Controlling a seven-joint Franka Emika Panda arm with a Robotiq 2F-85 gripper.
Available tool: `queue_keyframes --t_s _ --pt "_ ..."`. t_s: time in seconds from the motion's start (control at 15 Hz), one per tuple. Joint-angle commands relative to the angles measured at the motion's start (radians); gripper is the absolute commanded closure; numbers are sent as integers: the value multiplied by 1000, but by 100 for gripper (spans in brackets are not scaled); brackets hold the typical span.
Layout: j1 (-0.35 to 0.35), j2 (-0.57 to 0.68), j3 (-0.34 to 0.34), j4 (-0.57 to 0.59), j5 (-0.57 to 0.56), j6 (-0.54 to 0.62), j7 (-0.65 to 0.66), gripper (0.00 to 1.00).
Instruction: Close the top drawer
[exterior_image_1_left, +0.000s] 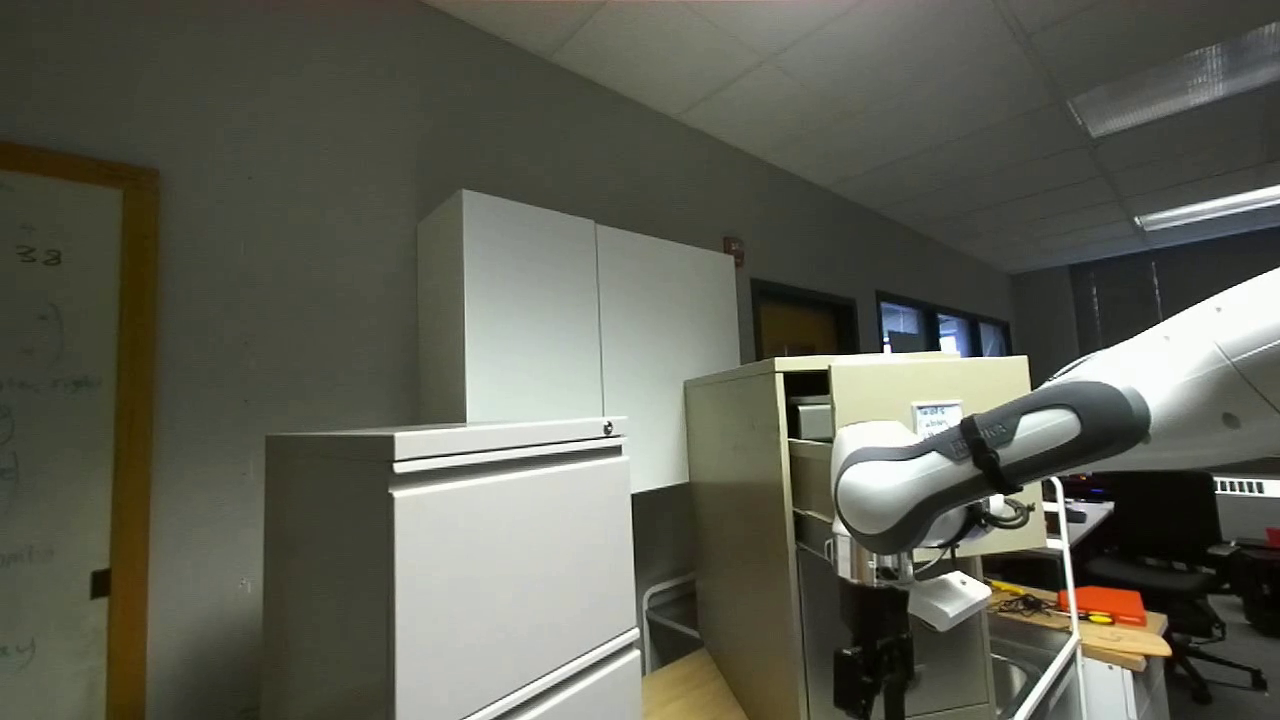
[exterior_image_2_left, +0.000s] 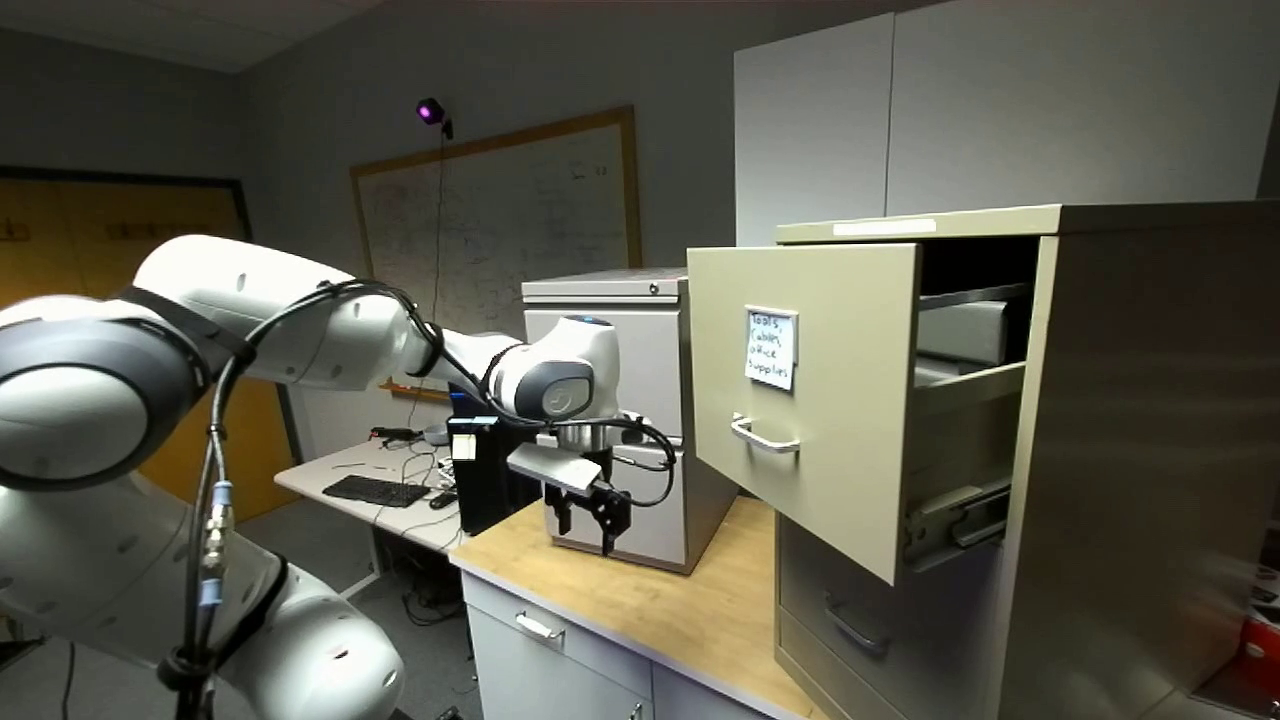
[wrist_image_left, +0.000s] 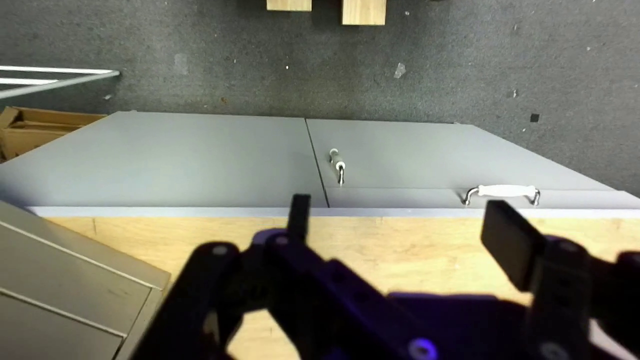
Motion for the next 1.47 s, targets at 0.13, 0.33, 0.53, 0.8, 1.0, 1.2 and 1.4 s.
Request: queue_keyframes --t_s 0.13,0.33,0.53,0.8,1.0,1.2,1.4 --pt "-20 -115 73 -18 -33 71 76 57" --pt "-31 -183 108 -42 -75 175 108 80" --pt "-56 -253 138 -66 -125 277 156 100" --pt "-121 -339 159 -94 -185 394 229 100" --pt "-179 -404 149 -112 -200 440 268 100" --pt "-230 -459 133 -127 -194 458 278 100" --pt "-263 -513 99 -135 -180 466 275 100"
